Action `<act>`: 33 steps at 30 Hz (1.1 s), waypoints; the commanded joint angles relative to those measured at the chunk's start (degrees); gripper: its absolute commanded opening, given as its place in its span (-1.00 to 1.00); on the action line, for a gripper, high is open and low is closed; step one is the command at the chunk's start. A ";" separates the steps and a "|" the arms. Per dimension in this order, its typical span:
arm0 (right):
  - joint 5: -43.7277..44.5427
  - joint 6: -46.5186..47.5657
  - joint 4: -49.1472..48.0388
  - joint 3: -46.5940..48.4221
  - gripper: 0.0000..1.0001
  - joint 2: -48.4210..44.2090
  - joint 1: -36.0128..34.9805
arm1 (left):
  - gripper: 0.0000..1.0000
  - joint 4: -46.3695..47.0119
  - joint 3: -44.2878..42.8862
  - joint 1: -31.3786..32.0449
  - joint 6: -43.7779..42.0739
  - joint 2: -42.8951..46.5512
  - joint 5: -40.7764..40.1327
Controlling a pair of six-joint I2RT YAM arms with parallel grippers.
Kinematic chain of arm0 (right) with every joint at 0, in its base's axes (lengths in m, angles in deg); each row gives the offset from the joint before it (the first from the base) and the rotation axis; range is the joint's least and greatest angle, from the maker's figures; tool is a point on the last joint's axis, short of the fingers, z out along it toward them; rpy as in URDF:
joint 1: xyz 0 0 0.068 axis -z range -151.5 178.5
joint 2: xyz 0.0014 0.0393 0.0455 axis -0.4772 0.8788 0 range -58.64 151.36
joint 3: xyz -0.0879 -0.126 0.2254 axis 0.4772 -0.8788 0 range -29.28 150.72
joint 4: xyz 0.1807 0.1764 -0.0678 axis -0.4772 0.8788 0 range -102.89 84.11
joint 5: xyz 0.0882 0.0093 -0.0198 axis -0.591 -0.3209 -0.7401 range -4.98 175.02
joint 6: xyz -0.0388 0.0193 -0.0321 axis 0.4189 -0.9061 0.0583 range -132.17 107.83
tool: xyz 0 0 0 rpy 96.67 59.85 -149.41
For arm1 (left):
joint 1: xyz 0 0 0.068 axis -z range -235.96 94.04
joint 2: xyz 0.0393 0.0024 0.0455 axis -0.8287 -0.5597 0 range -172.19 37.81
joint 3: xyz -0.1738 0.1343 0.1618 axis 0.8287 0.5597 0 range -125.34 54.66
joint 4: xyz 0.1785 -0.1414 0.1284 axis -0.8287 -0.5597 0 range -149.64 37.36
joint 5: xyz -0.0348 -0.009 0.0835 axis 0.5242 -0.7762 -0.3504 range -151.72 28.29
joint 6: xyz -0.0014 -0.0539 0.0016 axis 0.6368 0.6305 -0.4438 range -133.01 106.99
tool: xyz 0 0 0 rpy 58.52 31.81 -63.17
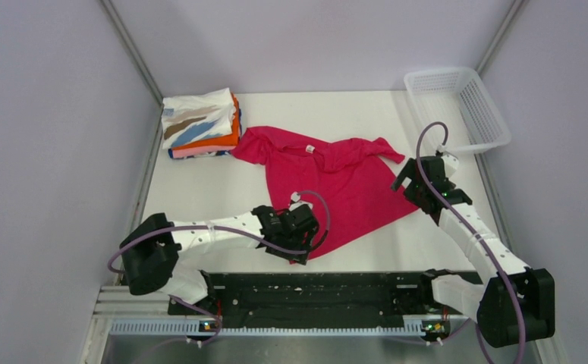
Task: Fold and stack the t-shirts
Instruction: Flatten out the tshirt
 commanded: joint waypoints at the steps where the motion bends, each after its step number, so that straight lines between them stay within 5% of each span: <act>1: 1.86 -0.39 -0.04 -0.22 0.95 -0.51 0.90 | 0.36 2.76 0.63 -0.01 1.92 -3.64 0.42; 7: 2.46 -0.73 -0.22 -1.15 0.95 -0.21 1.70 | 0.04 4.14 -0.25 -0.31 1.81 -8.29 -2.08; 10: 2.32 -0.88 -0.34 -1.53 0.95 0.33 2.68 | -0.42 5.47 -0.69 -0.56 1.64 -10.70 -1.54; 12: 2.09 -0.91 -0.51 -1.72 0.95 0.84 3.57 | -0.96 5.48 -1.12 -0.72 2.00 -12.26 -1.96; 18: -1.81 -0.19 -4.10 -2.32 0.75 4.47 7.08 | -1.00 5.13 -0.86 -1.82 1.17 -9.62 -3.18; 24: -3.25 1.09 -5.79 -0.43 0.25 11.85 7.86 | -1.00 5.11 0.62 -2.12 0.60 -3.63 -4.05; 33: -5.44 1.64 -9.47 -0.68 0.07 19.40 7.47 | -1.00 7.70 2.89 -2.67 1.70 -0.99 -1.96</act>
